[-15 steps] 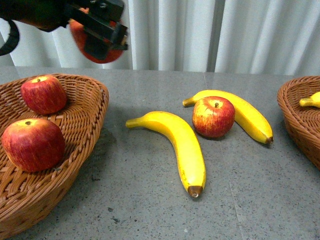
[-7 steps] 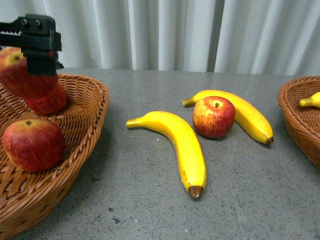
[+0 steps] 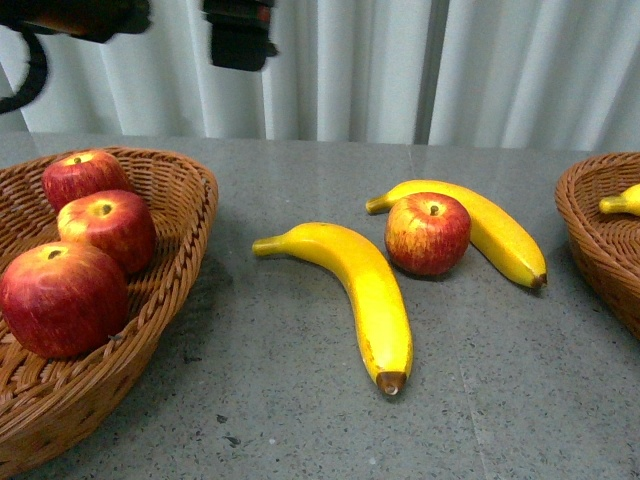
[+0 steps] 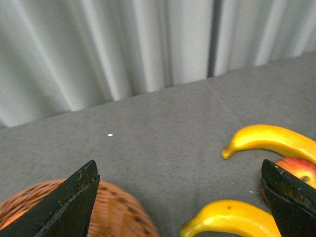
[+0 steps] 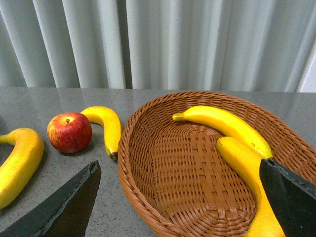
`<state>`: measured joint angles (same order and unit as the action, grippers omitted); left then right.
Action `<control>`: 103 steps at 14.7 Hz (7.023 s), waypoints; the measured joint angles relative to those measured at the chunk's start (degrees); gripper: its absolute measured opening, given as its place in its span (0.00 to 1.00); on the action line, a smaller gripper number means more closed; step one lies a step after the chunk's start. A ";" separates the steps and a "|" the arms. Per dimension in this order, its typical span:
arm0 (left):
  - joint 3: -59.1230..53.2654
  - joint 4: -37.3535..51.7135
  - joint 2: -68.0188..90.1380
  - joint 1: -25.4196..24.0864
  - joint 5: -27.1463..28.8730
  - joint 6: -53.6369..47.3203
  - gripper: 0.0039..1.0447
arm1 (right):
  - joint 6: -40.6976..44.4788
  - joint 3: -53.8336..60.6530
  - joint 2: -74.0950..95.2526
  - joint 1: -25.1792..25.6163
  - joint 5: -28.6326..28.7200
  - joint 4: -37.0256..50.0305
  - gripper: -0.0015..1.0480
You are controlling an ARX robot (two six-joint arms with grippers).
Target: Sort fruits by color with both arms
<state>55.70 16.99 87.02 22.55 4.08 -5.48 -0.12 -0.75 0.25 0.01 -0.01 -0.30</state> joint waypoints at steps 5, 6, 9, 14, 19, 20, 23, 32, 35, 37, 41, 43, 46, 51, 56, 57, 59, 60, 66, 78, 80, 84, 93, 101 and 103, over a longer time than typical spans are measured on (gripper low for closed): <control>9.99 -2.34 18.05 8.00 -12.87 -8.72 0.94 | 0.00 0.00 0.00 0.00 0.00 0.02 0.94; 11.47 -2.71 19.21 8.00 -13.90 -9.14 0.94 | 0.00 0.00 0.00 0.00 0.00 0.02 0.94; 17.03 -6.60 24.48 8.02 -18.01 -11.10 0.94 | 0.00 0.00 0.00 0.00 0.00 0.02 0.94; 22.34 -9.35 31.02 8.04 -18.05 -11.47 0.94 | 0.00 0.00 -0.02 0.00 0.00 0.02 0.94; 25.11 -10.49 35.65 8.35 -18.71 -11.56 0.94 | 0.00 0.00 0.00 0.00 0.00 0.00 0.94; 25.11 -10.12 35.78 8.37 -18.75 -11.61 0.88 | 0.00 0.00 0.00 0.00 0.00 0.00 0.94; 24.28 -7.69 34.95 8.68 -18.49 -11.47 0.70 | 0.00 0.00 0.00 0.00 0.00 0.02 0.94; 0.17 3.15 3.04 -4.68 17.25 6.38 0.68 | 0.00 0.00 0.00 0.00 0.00 0.02 0.94; -7.26 2.95 -6.16 -5.07 20.17 10.10 0.92 | 0.00 0.00 0.00 0.00 0.00 0.04 0.94; -10.12 3.34 -10.47 -4.22 20.92 11.32 0.93 | 0.00 0.00 0.00 0.00 0.00 0.02 0.94; -13.03 6.95 -15.26 -3.76 18.95 11.63 0.94 | -0.02 0.00 0.00 0.00 0.00 0.02 0.94; -14.27 8.39 -15.67 -4.04 17.84 11.45 0.94 | 0.00 0.00 0.00 0.00 0.00 0.02 0.94; -14.67 7.10 -15.91 -4.76 16.66 11.80 0.94 | 0.00 0.00 0.00 0.00 0.00 0.02 0.94; -21.29 12.85 -22.34 -4.48 13.40 7.85 0.75 | 0.00 0.00 0.00 0.00 0.00 0.00 0.94; -38.36 16.20 -35.15 -11.82 6.58 6.49 0.19 | 0.00 0.00 0.00 0.00 0.00 0.02 0.94; -40.54 16.55 -37.59 -13.03 5.38 6.49 0.07 | 0.00 0.00 0.00 0.00 0.00 0.02 0.94; -43.89 16.65 -41.68 -15.26 3.74 6.45 0.01 | 0.00 0.00 0.00 0.00 0.00 0.02 0.94; -45.70 15.91 -43.60 -16.02 2.78 6.45 0.01 | 0.00 0.00 0.00 0.00 0.00 0.02 0.94; -51.56 10.21 -55.17 -22.29 -4.09 6.32 0.01 | -0.02 0.00 0.00 0.00 -0.02 0.02 0.94; -54.86 -3.19 -73.31 -22.49 -4.07 6.27 0.01 | 0.00 0.00 0.00 0.00 0.00 0.02 0.94; -54.86 -5.35 -75.30 -22.49 -4.07 6.27 0.01 | 0.00 0.00 0.00 0.00 0.00 0.02 0.94; -54.82 -17.81 -85.64 -22.49 -4.04 6.27 0.01 | -0.02 0.00 0.00 0.00 -0.02 0.02 0.94; -54.82 -17.25 -86.42 -22.49 -4.04 6.12 0.33 | 0.00 0.00 0.00 0.00 0.00 0.04 0.94; -54.82 -17.25 -86.44 -22.49 -4.07 6.05 0.94 | 0.00 0.00 0.00 0.00 0.00 0.04 0.94; -54.82 -17.25 -86.44 -22.49 -4.07 6.05 0.94 | 0.00 0.00 0.00 0.00 0.00 0.04 0.94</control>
<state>0.89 -0.25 0.58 0.05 0.01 0.58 -0.12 -0.75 0.25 0.01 -0.01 -0.25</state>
